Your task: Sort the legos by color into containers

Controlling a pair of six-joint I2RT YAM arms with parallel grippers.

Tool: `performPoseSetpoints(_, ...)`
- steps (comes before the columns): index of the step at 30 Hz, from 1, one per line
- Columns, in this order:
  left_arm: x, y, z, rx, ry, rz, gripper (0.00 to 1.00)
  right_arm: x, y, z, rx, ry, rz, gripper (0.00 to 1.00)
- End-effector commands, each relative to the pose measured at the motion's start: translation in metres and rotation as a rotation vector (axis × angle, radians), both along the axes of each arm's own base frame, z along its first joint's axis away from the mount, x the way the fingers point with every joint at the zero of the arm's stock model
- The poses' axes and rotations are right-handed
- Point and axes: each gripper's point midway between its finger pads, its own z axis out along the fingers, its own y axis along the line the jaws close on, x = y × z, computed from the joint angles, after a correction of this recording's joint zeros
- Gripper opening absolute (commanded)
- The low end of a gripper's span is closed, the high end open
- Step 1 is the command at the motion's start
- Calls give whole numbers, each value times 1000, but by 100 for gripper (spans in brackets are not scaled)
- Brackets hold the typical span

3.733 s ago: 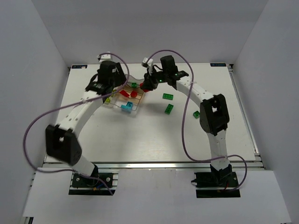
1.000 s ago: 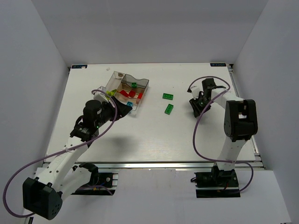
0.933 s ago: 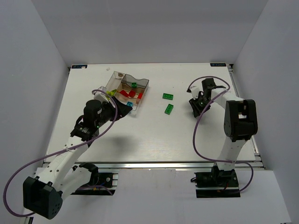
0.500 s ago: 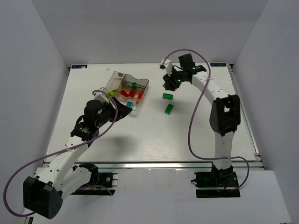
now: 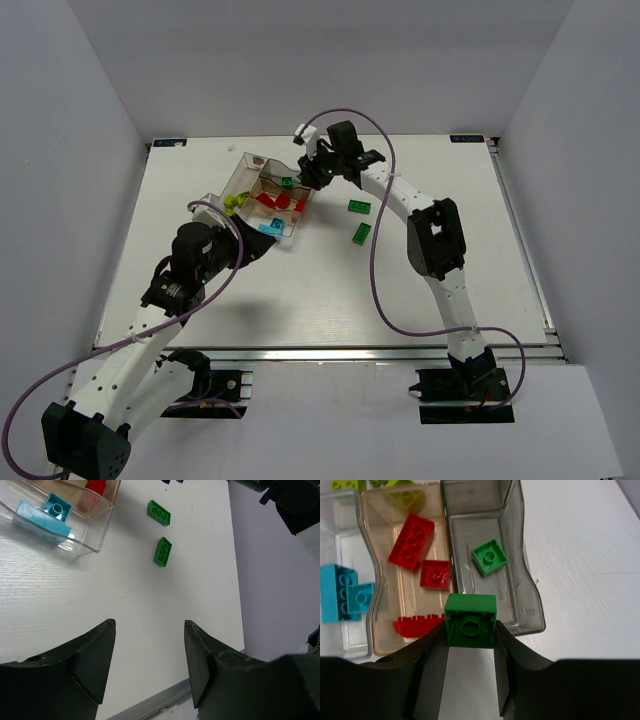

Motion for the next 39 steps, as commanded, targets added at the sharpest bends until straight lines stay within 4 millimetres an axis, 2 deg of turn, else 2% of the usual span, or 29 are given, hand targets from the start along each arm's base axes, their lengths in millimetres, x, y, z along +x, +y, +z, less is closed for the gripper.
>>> performPoseSetpoints(1,-4,3,-5,11,22,12,67,28,13,40,105,-118,-65,8)
performPoseSetpoints(5,-2,1,-6,13,31,4,67,25,22,30,106,-113,-64,13)
performPoseSetpoints(8,0,-1,-4,13,29,-3,67,24,27,18,102,-96,-68,23)
performPoseSetpoints(9,1,-2,-4,15,33,-6,67,24,29,17,104,-100,-66,31)
performPoseSetpoints(11,2,-3,-1,16,30,-14,67,26,30,11,100,-97,-73,39)
performPoseSetpoints(12,3,-4,2,14,24,-16,67,27,29,10,100,-97,-78,49)
performPoseSetpoints(13,3,-5,2,15,25,-19,67,26,31,9,100,-99,-77,54)
performPoseSetpoints(15,5,-7,5,14,21,-27,67,27,31,10,104,-104,-81,63)
performPoseSetpoints(17,7,-9,5,14,24,-37,67,29,30,15,113,-108,-87,66)
performPoseSetpoints(22,14,-16,10,11,18,-63,67,24,24,38,146,-115,-93,69)
performPoseSetpoints(23,15,-17,9,13,23,-68,67,24,21,42,153,-113,-96,69)
performPoseSetpoints(26,19,-20,11,9,18,-76,67,14,8,65,179,-107,-103,59)
performPoseSetpoints(27,17,-23,11,8,16,-86,67,16,-8,58,170,-84,-127,49)
performPoseSetpoints(28,18,-23,12,6,13,-86,67,11,-14,73,186,-91,-122,43)
performPoseSetpoints(29,17,-23,10,5,15,-85,67,9,-21,73,185,-78,-123,38)
performPoseSetpoints(30,18,-23,11,-1,10,-82,67,15,-40,73,177,-71,-137,32)
performPoseSetpoints(31,17,-23,10,-3,11,-84,67,5,-49,65,153,-22,-115,29)
performPoseSetpoints(32,16,-23,7,-5,16,-85,67,7,-63,60,117,-31,-100,28)
performPoseSetpoints(33,15,-23,7,-9,12,-84,66,3,-68,55,95,-19,-78,32)
performPoseSetpoints(34,14,-23,5,-9,17,-85,66,5,-84,48,75,-4,-74,38)
performPoseSetpoints(35,14,-23,4,-10,17,-87,66,-10,-88,34,50,56,-20,47)
performPoseSetpoints(36,12,-26,5,-15,14,-97,66,-12,-95,25,-6,23,37,63)
performPoseSetpoints(37,12,-26,6,-16,10,-99,67,-12,-104,9,-47,43,40,68)
performPoseSetpoints(38,12,-26,4,-15,15,-98,66,-20,-108,-3,-88,72,63,72)
performPoseSetpoints(39,12,-27,5,-16,12,-100,67,-17,-113,-11,-127,52,84,77)
